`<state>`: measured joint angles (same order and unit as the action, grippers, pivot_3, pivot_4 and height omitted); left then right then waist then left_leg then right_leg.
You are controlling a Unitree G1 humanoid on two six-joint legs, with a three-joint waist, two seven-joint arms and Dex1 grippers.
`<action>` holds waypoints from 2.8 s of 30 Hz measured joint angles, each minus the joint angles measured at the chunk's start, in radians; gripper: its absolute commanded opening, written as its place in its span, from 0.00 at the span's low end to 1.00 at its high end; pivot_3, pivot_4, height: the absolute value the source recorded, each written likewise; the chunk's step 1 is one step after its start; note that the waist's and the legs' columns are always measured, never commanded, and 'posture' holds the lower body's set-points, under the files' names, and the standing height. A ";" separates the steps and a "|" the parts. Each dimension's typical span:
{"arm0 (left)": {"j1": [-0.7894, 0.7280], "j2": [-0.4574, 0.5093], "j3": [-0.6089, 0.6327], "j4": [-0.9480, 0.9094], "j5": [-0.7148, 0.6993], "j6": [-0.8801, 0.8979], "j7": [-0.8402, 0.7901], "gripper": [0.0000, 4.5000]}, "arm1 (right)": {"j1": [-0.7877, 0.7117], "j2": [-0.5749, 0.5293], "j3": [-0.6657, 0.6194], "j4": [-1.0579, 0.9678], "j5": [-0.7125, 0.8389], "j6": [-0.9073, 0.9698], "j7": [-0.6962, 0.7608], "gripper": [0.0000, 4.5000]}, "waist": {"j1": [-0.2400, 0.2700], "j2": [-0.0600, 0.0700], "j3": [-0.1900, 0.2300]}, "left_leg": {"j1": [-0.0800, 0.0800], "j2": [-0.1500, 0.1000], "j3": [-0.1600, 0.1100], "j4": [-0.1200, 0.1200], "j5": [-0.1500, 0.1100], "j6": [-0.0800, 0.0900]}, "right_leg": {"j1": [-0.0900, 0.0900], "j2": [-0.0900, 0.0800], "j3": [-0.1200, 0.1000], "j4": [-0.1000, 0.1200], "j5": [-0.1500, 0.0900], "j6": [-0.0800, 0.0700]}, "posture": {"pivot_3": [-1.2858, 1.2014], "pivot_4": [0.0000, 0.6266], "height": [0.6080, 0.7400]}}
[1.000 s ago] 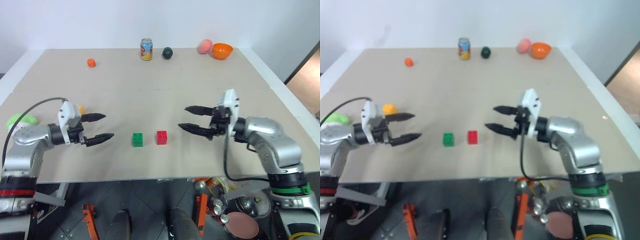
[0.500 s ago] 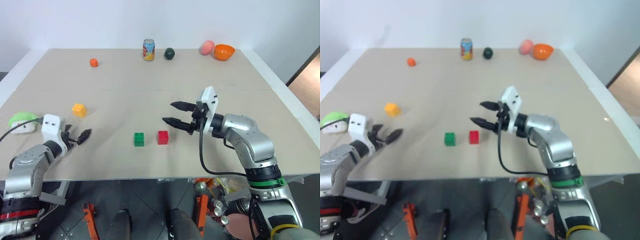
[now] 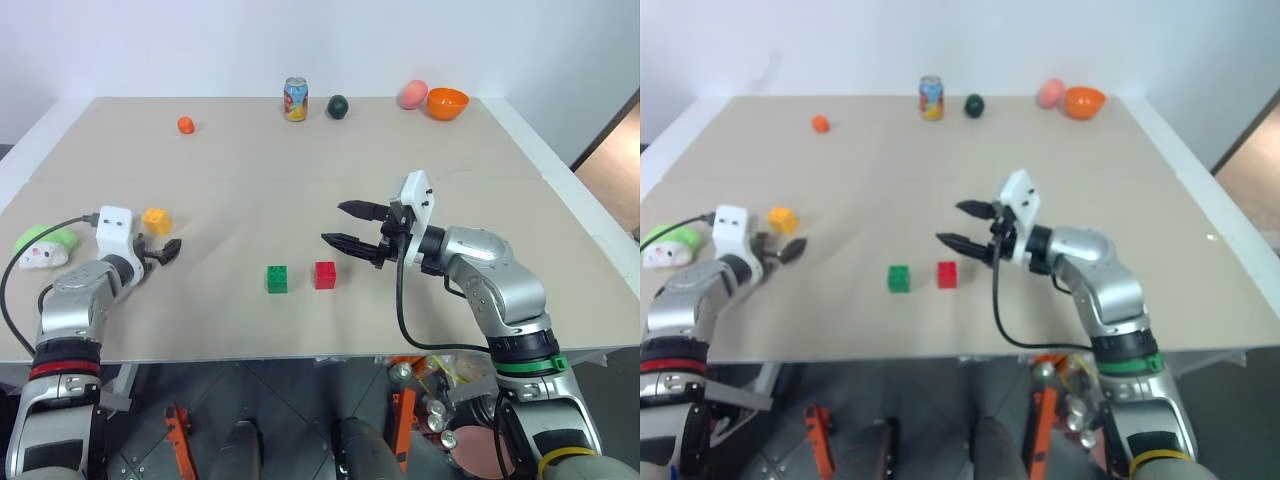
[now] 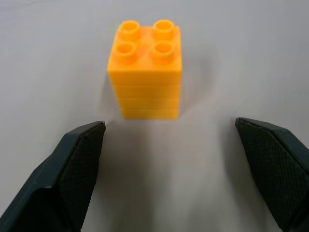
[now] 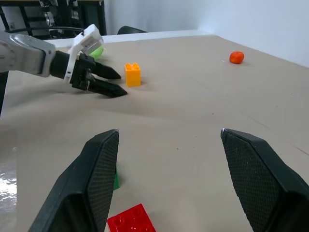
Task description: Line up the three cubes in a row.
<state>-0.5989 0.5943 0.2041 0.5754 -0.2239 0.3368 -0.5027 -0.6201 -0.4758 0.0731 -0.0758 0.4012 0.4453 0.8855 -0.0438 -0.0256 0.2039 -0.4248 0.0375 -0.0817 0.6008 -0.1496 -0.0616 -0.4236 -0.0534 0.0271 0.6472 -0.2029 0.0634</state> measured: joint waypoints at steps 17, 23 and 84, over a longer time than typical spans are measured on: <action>-0.203 -0.030 -0.031 0.321 0.066 -0.146 -0.056 0.37 | 0.019 -0.026 -0.012 -0.018 0.006 0.014 -0.019 0.77 | 0.000 0.000 0.000 | 0.000 0.000 0.000 -0.001 0.000 -0.001 | 0.000 0.000 0.000 0.000 0.002 0.005 | 0.52 0.24 1.00; -0.190 -0.025 -0.041 0.306 0.068 -0.161 -0.125 0.30 | 0.018 -0.034 -0.012 -0.017 0.006 0.013 -0.018 0.77 | 0.000 0.000 0.000 | 0.000 0.000 0.000 -0.001 0.000 -0.001 | 0.000 0.000 0.000 0.000 0.002 0.005 | 0.52 0.24 1.00; -0.275 0.003 -0.320 0.495 0.066 -0.701 -1.100 0.30 | 0.134 -0.254 -0.160 -0.128 0.096 0.103 0.033 0.77 | -0.001 0.000 0.000 | -0.003 0.000 0.001 0.000 0.000 0.001 | -0.002 0.000 0.000 0.000 -0.002 -0.001 | 0.52 0.24 1.00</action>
<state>-0.8739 0.5976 -0.1155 1.0706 -0.1582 -0.3642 -1.6031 -0.4858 -0.7293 -0.0868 -0.2036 0.4972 0.5479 0.9186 -0.0451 -0.0255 0.2040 -0.4273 0.0379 -0.0810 0.6010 -0.1499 -0.0608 -0.4251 -0.0535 0.0274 0.6468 -0.2046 0.0627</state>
